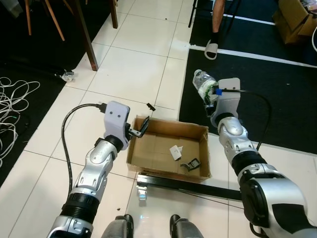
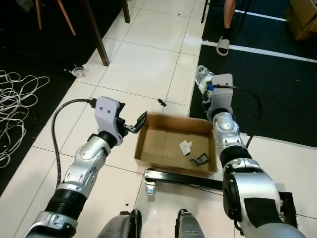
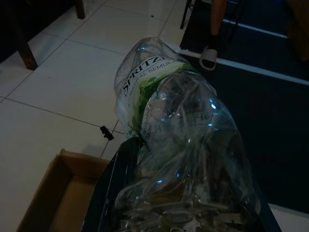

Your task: Picking trash to rubbish bin

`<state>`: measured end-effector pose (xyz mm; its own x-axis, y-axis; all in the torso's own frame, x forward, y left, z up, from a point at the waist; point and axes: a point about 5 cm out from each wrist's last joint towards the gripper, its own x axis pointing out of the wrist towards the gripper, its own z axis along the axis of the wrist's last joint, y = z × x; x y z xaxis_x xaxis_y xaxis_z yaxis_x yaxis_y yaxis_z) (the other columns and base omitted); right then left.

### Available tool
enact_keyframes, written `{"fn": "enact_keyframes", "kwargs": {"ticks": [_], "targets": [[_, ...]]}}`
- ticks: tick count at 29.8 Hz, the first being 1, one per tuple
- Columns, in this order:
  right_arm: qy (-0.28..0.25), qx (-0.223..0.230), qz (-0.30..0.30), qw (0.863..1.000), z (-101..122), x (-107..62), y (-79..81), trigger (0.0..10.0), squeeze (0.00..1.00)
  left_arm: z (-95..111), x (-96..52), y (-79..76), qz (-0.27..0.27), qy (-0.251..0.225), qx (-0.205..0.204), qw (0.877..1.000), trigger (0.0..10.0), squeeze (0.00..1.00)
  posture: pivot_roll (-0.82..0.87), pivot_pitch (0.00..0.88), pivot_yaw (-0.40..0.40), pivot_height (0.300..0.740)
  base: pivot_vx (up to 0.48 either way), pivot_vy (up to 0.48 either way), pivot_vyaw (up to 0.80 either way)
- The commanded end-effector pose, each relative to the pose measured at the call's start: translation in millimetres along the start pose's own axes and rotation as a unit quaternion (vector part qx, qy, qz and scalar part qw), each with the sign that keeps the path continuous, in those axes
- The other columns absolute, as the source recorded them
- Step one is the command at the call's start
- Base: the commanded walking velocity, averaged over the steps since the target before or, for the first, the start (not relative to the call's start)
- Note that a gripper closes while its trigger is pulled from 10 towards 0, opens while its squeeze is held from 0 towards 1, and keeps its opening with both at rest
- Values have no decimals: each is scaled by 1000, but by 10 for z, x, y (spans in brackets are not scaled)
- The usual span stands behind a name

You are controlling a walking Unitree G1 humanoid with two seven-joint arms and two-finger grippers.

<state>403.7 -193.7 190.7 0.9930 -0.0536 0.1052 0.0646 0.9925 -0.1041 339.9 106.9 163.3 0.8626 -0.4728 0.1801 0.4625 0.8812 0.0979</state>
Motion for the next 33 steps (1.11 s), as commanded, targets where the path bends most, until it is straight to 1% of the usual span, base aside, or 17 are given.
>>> {"fn": "enact_keyframes", "kwargs": {"ticks": [1,10,12,13,14,15,18,19,20,21,22,30,33], "targets": [[17,3,-9,1000,-119,-46,-40,10000,0,-87,-16,-56,-11,13,-6,1000,10000,0,36,313,71,740,0,0,0],[16,7,-12,1000,-116,-46,-56,10000,0,-90,6,-63,-17,12,-6,1000,10000,0,39,307,74,740,0,0,0],[13,14,-9,1000,-108,-44,-53,10000,0,-90,9,-59,-17,11,-6,1000,10000,0,40,306,73,740,0,0,0],[11,18,-8,1000,-103,-43,-53,10000,75,-89,8,-56,-17,11,-6,1000,10000,0,40,306,73,740,0,0,0],[8,24,-7,1000,-96,-41,-52,10000,804,-89,9,-52,-17,11,-6,1000,10000,0,42,307,72,740,0,0,0],[6,28,-5,1000,-89,-40,-49,10000,1000,-88,8,-48,-17,11,-5,1000,10000,0,42,307,72,740,0,0,0],[5,28,-4,1000,-84,-38,-42,10000,1000,-92,8,-41,-16,11,-5,1000,10000,0,42,305,72,740,0,0,0],[7,23,-4,1000,-86,-36,-35,10000,922,-92,6,-37,-16,11,-4,1000,10000,0,42,305,72,740,0,0,0],[8,20,-4,1000,-87,-35,-30,10000,698,-93,6,-33,-15,11,-4,1000,10000,0,44,304,71,740,0,0,0],[8,20,-4,1000,-87,-35,-30,10000,698,-93,6,-33,-15,11,-4,1000,10000,0,44,304,71,740,0,0,0],[10,18,-4,1000,-88,-33,-22,10000,0,-92,10,-26,-14,11,-3,1000,10000,0,44,302,70,740,0,0,0],[11,21,-1,1000,-92,-34,3,10000,0,-83,30,-14,-13,8,-3,1000,10000,0,44,293,71,740,0,0,0],[11,27,6,1000,-109,-41,39,10000,0,-72,43,-9,-12,6,-2,1000,10000,0,42,284,70,740,0,0,0]]}}
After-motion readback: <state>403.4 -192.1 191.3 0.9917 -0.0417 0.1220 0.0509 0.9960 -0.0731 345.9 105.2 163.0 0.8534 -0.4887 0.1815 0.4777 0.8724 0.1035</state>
